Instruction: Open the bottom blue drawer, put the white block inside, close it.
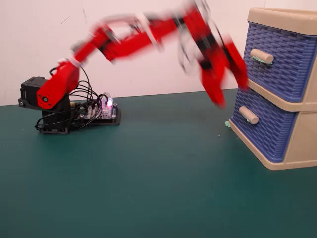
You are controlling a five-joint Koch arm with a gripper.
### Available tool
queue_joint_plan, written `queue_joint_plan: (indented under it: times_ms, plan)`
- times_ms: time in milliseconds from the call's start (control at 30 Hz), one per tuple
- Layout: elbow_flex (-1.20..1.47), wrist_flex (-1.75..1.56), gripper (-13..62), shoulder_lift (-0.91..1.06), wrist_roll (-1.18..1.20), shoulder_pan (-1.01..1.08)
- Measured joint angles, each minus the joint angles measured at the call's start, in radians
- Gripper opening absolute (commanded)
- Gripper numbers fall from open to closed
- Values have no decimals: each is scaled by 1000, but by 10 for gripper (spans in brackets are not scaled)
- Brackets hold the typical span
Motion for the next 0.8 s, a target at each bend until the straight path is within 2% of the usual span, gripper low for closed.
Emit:
queue_joint_plan:
  times_ms: [133,233,333,500,600,667,733,800]
  plan:
    - [3,216,341,299,-12,215]
    - [176,258,341,451,-135,453]
    - [607,258,339,569,-411,726]
    - [1155,187,340,660,-916,996]
    - [1476,74,341,701,-1023,1098]
    - [1577,25,341,739,-1022,1121]
    - [1796,9,340,821,-1023,1146]
    - [1858,-2,340,910,-1022,1157]
